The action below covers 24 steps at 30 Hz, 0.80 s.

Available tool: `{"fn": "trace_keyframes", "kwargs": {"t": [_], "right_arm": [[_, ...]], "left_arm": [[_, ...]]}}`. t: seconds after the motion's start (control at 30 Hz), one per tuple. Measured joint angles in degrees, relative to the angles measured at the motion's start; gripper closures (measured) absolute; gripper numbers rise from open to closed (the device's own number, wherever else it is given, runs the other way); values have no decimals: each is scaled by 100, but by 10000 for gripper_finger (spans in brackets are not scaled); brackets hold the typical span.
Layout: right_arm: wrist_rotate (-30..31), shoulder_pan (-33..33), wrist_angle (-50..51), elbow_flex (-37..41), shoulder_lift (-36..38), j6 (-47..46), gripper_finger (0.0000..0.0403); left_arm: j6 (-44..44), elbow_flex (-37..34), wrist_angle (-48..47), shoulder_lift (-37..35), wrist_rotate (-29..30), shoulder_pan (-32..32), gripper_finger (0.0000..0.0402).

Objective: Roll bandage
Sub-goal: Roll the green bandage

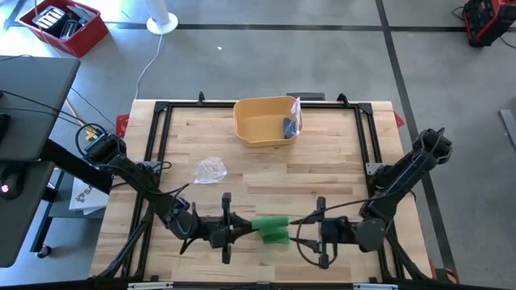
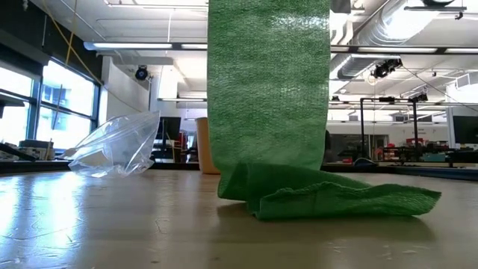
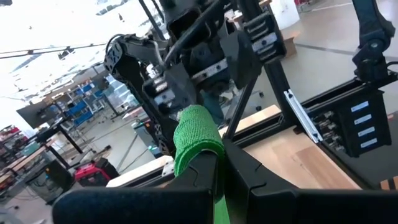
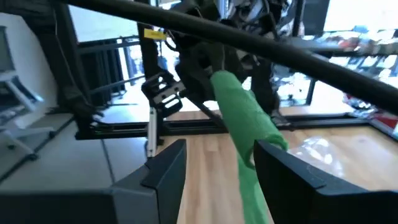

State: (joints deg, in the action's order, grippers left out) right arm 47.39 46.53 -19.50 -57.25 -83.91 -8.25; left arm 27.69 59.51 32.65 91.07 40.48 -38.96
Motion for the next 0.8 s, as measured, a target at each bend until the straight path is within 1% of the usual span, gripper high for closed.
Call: {"fn": "trace_keyframes", "kwargs": {"t": [0.2,0.33,0.53,0.7,0.8], "right_arm": [[-559,-389,130,0,-7,-763,222],[-623,-460,181,0,-7,-1095,222],[-996,-592,238,0,-7,-1842,222],[-1174,-674,242,0,-11,-2026,222],[-1335,-674,79,0,-13,-1863,222]], "left_arm": [[2,-9,-5,0,9,-20,397],[119,-9,-5,0,39,-51,397],[215,-9,-5,0,27,-59,397],[255,-9,14,0,9,-50,397],[256,-9,32,0,-30,-56,397]]}}
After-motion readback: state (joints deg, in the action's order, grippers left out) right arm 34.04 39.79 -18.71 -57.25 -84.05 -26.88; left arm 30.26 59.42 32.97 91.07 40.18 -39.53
